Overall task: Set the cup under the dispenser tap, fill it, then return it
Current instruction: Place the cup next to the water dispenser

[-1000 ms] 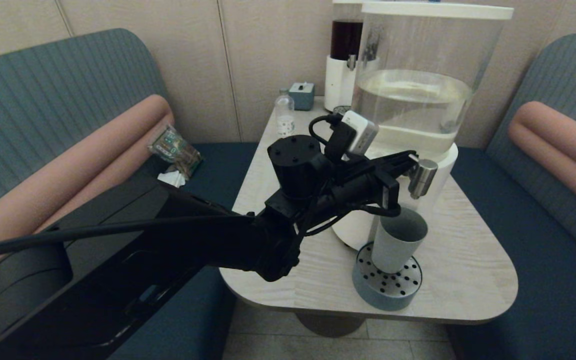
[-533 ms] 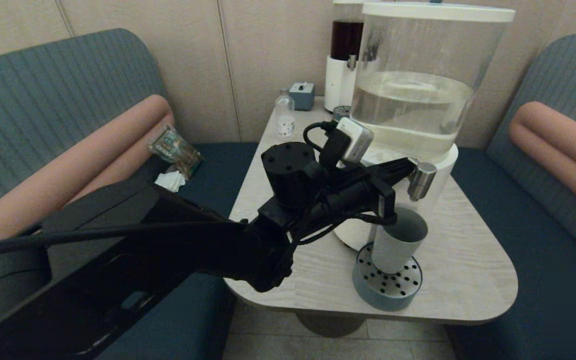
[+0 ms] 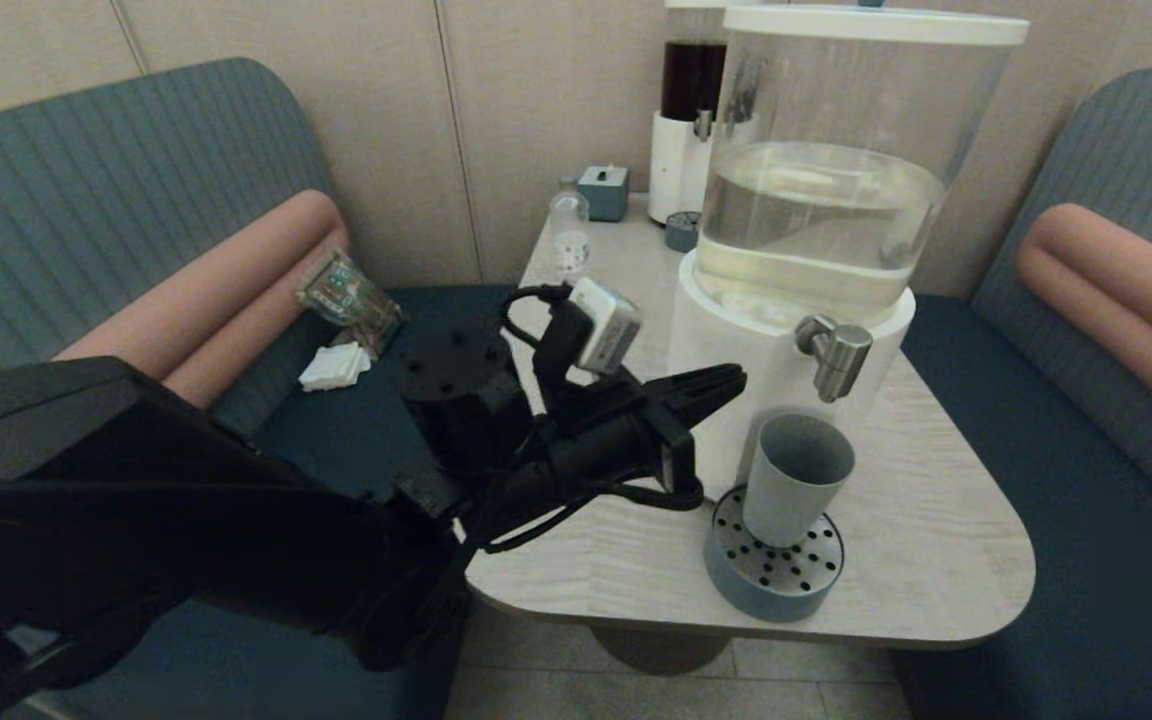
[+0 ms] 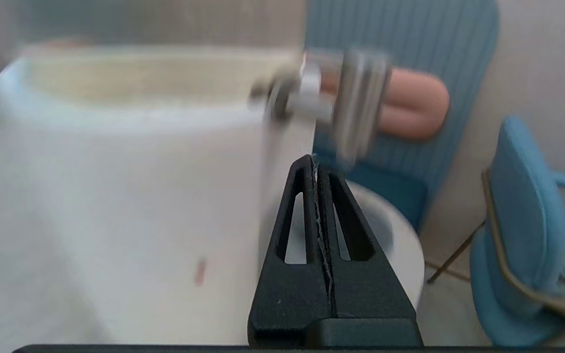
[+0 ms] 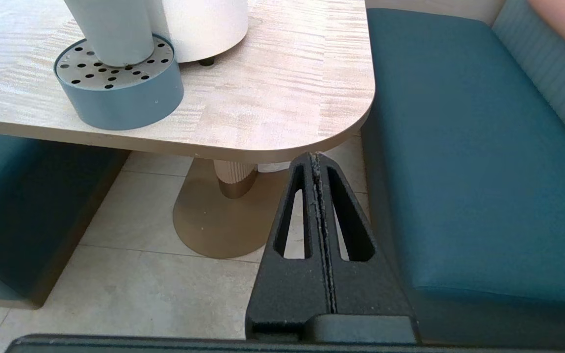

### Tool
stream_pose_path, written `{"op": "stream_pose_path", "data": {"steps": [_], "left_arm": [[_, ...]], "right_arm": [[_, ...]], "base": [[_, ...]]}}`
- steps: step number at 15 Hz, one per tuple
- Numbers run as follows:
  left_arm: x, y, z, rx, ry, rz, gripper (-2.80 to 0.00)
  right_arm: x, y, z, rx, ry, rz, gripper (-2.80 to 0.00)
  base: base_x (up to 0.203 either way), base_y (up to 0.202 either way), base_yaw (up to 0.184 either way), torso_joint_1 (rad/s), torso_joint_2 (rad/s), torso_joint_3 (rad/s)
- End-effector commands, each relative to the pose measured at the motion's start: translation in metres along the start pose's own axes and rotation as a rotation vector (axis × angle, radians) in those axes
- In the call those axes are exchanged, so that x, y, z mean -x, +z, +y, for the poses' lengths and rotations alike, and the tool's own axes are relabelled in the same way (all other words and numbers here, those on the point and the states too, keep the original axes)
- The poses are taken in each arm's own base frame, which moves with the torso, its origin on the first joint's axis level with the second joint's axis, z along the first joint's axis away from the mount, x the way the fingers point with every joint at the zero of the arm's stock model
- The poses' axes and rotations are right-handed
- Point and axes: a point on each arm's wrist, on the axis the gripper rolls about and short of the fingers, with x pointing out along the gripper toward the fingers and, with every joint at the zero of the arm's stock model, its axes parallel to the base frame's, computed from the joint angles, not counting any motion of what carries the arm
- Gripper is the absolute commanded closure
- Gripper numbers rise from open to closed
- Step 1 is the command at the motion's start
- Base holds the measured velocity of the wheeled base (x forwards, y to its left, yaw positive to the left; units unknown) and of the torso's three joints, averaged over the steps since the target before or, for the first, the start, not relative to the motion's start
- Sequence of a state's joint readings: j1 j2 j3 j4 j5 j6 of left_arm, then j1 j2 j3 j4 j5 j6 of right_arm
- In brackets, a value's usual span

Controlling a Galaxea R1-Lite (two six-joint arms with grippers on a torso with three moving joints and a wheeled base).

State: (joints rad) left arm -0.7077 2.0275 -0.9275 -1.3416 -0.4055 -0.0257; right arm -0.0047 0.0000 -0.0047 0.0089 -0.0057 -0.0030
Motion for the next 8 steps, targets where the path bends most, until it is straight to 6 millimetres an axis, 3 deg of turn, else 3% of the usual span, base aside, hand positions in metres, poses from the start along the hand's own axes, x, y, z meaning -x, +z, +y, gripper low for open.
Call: {"op": "stream_pose_path", "data": {"steps": [1, 4, 8], "left_arm": [[0.035, -0.003, -0.011, 0.009, 0.008, 0.026, 0.0], [0.072, -0.011, -0.026, 0.038, 0.009, 0.084, 0.0], [0.08, -0.014, -0.03, 0.047, -0.002, 0.105, 0.0]], "right_arm": [[0.0, 0.0, 0.0, 0.0, 0.0, 0.002, 0.0], [0.0, 0.0, 0.0, 0.0, 0.0, 0.0, 0.0], [0.0, 0.0, 0.0, 0.0, 0.0, 0.002, 0.0]], "base": [[0.0, 0.0, 0.0, 0.0, 0.0, 0.0], [0.0, 0.0, 0.0, 0.0, 0.0, 0.0], [0.0, 0.0, 0.0, 0.0, 0.0, 0.0]]}}
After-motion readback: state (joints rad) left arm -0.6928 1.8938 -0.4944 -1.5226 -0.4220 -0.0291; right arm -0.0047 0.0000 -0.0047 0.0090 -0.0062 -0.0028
